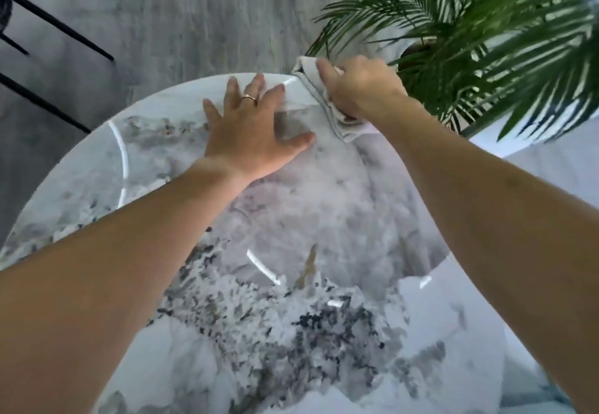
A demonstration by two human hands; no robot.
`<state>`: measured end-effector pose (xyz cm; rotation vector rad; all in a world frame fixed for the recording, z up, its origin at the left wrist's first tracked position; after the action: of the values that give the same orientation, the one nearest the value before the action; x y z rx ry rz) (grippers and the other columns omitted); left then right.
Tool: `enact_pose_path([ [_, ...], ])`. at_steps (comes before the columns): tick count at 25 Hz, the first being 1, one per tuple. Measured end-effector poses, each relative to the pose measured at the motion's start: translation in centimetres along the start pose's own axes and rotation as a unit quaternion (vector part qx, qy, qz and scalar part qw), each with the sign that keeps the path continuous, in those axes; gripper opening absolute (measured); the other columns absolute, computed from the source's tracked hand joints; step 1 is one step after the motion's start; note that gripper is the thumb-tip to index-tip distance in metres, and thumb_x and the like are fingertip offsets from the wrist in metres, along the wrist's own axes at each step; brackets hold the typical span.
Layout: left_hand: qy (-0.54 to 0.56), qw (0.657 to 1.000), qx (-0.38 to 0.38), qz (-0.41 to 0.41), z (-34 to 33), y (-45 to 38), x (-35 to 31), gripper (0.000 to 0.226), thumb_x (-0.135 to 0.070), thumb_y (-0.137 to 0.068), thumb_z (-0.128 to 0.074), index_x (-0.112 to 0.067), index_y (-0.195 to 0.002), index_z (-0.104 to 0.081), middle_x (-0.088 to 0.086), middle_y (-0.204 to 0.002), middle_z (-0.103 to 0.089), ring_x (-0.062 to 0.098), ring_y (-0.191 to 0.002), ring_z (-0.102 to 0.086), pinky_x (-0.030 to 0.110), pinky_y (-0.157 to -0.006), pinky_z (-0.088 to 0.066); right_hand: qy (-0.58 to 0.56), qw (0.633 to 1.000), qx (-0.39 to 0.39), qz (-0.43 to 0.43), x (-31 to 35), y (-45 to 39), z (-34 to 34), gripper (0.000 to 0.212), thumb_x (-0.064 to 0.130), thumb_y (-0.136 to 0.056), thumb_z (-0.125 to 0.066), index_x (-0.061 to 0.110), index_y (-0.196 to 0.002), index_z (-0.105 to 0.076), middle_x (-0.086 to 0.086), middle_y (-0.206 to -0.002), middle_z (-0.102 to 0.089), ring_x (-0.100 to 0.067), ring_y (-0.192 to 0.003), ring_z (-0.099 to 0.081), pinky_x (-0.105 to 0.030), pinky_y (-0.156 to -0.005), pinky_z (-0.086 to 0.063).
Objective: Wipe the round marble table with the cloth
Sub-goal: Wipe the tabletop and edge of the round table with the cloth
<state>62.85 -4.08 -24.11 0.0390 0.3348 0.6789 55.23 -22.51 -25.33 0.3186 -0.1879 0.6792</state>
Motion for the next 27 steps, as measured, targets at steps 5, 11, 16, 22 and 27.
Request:
enact_pose_path([
  [5, -0.013, 0.999, 0.017, -0.037, -1.5, 1.9, -3.3, 0.094, -0.089, -0.07, -0.044, -0.039, -0.149, -0.033, 0.002, -0.169, -0.019, 0.037, -0.155, -0.006, 0.073, -0.116, -0.006, -0.048, 0.999, -0.005, 0.004, -6.4, 5.2, 0.9, 0.076, 0.079, -0.091, -0.03, 0.013, -0.104, -0.066, -0.02, -0.109, -0.068, -0.04, -0.101, -0.06, -0.038, -0.076, -0.036],
  [11, -0.029, 0.985, 0.024, -0.169, -4.6, 9.2, -12.0, 0.092, -0.086, -0.071, -0.046, -0.037, -0.148, -0.036, 0.001, -0.169, -0.022, 0.04, -0.154, -0.012, 0.073, -0.114, -0.012, -0.146, 0.968, -0.03, -0.202, -18.5, 21.7, -0.1, 0.078, 0.075, -0.091, -0.039, 0.007, -0.12, -0.062, -0.025, -0.12, -0.067, -0.045, -0.109, -0.061, -0.043, -0.083, -0.04],
  [16, -0.056, 0.979, 0.047, -0.192, -6.1, 13.9, -13.8, 0.096, -0.089, -0.073, -0.037, -0.036, -0.153, -0.028, 0.001, -0.17, -0.016, 0.037, -0.155, -0.005, 0.071, -0.115, -0.009, -0.217, 0.955, -0.039, -0.198, -17.0, 20.8, 0.6, 0.068, 0.069, -0.089, -0.048, 0.009, -0.114, -0.069, -0.018, -0.112, -0.07, -0.038, -0.104, -0.063, -0.037, -0.08, -0.044],
  [22, -0.035, 0.971, 0.068, -0.227, -6.9, 21.0, -14.9, 0.09, -0.084, -0.075, -0.045, -0.038, -0.151, -0.032, 0.001, -0.169, -0.018, 0.034, -0.155, -0.008, 0.071, -0.116, -0.007, -0.263, 0.924, -0.089, -0.262, -18.7, 28.7, -0.1, 0.074, 0.069, -0.09, -0.043, 0.006, -0.122, -0.066, -0.019, -0.119, -0.069, -0.034, -0.095, -0.058, -0.037, -0.083, -0.044],
  [27, -0.025, 0.972, 0.042, -0.231, -7.2, 28.0, -13.9, 0.088, -0.079, -0.075, -0.052, -0.035, -0.15, -0.039, -0.001, -0.167, -0.025, 0.033, -0.154, -0.015, 0.069, -0.117, -0.012, -0.346, 0.843, -0.154, -0.382, -17.5, 45.7, -6.4, 0.06, 0.071, -0.092, -0.037, 0.016, -0.104, -0.058, -0.01, -0.096, -0.065, -0.028, -0.079, -0.058, -0.035, -0.074, -0.041],
])
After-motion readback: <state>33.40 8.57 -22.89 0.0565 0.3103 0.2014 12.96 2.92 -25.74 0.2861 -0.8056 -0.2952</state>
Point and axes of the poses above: each hand's wrist, its own y-axis away from the middle knuckle, its own z-axis out of the back of the hand, x = y × z, the point moved 9 cm from there along -y, towards the middle knuckle
